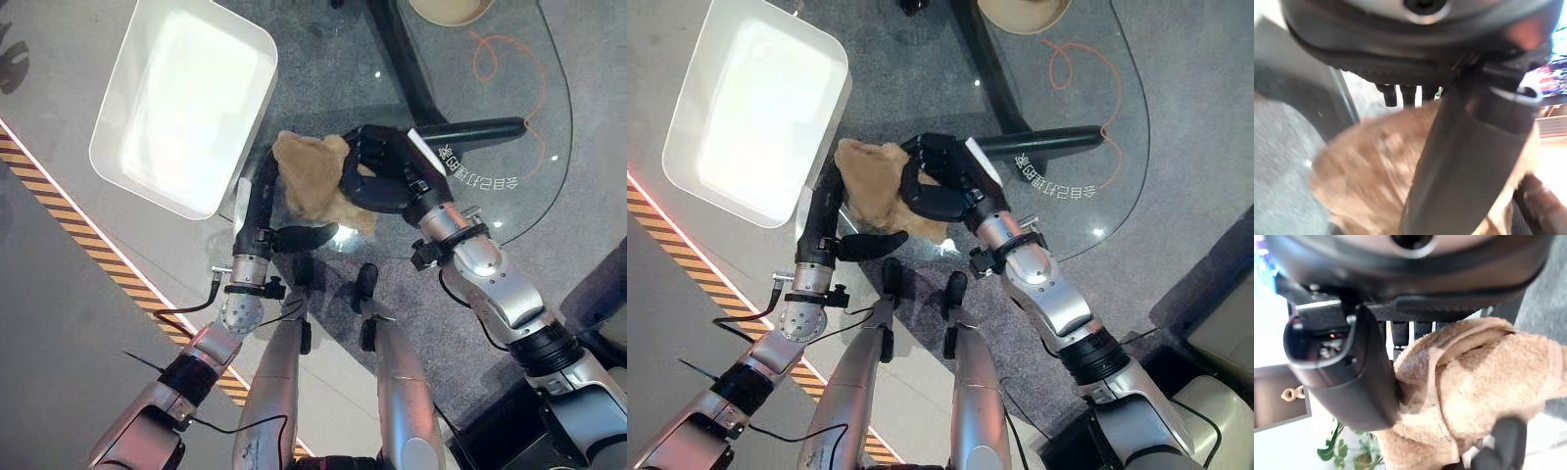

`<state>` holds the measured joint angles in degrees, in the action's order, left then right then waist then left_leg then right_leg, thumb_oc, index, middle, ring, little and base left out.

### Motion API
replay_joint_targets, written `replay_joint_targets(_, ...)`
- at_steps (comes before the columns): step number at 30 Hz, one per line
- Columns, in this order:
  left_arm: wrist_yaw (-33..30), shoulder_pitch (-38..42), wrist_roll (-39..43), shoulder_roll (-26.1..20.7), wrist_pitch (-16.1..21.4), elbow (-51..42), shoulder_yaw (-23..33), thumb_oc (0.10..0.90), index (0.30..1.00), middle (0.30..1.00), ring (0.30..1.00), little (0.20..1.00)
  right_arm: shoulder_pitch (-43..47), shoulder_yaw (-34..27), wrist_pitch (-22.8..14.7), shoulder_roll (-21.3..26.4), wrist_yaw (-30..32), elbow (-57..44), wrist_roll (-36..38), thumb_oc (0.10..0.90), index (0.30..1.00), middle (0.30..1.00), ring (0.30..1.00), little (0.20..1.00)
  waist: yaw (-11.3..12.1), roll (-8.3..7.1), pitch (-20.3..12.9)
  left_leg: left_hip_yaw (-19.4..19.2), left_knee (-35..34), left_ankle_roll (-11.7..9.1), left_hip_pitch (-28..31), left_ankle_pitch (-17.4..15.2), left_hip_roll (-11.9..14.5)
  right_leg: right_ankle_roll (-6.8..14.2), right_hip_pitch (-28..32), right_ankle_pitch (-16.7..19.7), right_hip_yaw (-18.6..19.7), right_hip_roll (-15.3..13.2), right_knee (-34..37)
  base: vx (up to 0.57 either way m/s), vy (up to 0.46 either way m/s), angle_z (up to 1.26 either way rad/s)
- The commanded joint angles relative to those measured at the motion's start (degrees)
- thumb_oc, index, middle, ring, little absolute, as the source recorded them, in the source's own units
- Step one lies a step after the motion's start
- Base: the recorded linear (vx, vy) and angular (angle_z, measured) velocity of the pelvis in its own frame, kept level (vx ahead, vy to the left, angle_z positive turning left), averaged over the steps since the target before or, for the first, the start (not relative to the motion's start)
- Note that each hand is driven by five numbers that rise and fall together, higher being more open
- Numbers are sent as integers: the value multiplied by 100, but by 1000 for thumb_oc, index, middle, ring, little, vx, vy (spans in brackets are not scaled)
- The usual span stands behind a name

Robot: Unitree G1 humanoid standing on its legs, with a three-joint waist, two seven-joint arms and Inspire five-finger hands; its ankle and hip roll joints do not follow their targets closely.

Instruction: Wipe the table with a cloth and put it in the basket.

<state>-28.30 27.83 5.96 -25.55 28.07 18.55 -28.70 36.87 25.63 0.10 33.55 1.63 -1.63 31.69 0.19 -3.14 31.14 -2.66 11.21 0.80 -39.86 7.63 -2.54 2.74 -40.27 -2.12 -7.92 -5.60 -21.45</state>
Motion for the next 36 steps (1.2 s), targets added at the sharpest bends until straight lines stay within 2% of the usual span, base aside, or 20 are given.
replay_joint_targets(1, 213, 314, -22, 186, 344, -570, -158, 800, 900, 900, 900, 900, 693, -49, -338, -294, -429, -1311, 319, 100, 300, 300, 300, 200, 72, -39, -134, -10, 415, 76, 248, -879, -60, 390, 125, 606, 176, 111, 568, 0, 0, 0)
replay_joint_targets(10, 538, 659, 304, 355, 287, -360, -379, 800, 900, 900, 900, 900, 853, 428, -51, -523, -620, -1142, 301, 100, 300, 300, 300, 200, 52, 9, -134, -19, 407, 80, 191, -844, -121, 376, 67, 643, 202, 84, 625, 0, 0, 0)
replay_joint_targets(20, 1302, 803, 707, 492, 316, -543, -642, 800, 900, 900, 900, 900, 837, 711, 123, -667, -673, -1018, 275, 100, 300, 300, 300, 200, 49, 81, -134, -29, 393, 90, 157, -803, -191, 368, 53, 681, 191, 28, 694, 0, 3, 0)
replay_joint_targets(21, 1292, 814, 712, 499, 308, -540, -671, 707, 820, 820, 820, 807, 846, 722, 110, -676, -668, -1003, 279, 100, 300, 300, 300, 200, 48, 84, -134, -30, 386, 90, 159, -800, -192, 370, 54, 685, 195, 30, 698, 0, 0, 0)
replay_joint_targets(23, 1316, 877, 802, 522, 333, -480, -734, 100, 300, 300, 300, 200, 884, 742, 90, -702, -669, -955, 299, 100, 300, 300, 300, 200, 38, 81, -134, -37, 378, 99, 176, -798, -196, 374, 51, 691, 199, 38, 687, 0, 0, 0)
replay_joint_targets(36, 1435, 909, 1013, 566, 376, -287, -736, 100, 300, 300, 300, 200, 816, 741, 167, -746, -486, -761, 177, 100, 300, 300, 300, 200, 34, 74, -134, -41, 407, 112, 165, -789, -200, 366, 37, 703, 177, 27, 662, 0, 0, 0)
